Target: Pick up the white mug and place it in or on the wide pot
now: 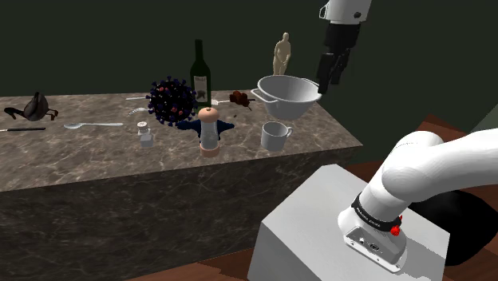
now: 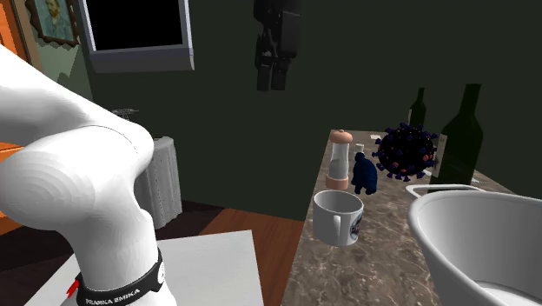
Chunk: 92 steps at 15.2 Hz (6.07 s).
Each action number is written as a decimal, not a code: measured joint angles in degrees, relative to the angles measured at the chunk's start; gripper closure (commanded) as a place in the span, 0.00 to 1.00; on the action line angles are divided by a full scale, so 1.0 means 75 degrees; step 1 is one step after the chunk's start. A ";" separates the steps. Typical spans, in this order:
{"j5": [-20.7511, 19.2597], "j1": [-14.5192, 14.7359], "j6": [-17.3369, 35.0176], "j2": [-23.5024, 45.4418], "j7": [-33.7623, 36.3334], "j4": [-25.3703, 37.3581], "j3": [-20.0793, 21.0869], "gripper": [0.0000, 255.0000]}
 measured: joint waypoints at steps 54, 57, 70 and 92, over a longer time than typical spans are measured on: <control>-0.0360 -0.0259 0.5531 0.4317 0.1465 -0.1174 0.1101 1.00; -0.0316 -0.0245 0.5197 0.4117 0.1420 -0.1035 0.1083 1.00; -0.0225 -0.0231 0.3761 0.3529 0.1260 -0.0175 0.0992 1.00; -0.0427 -0.0479 0.1897 0.3621 0.0690 0.1797 0.0593 1.00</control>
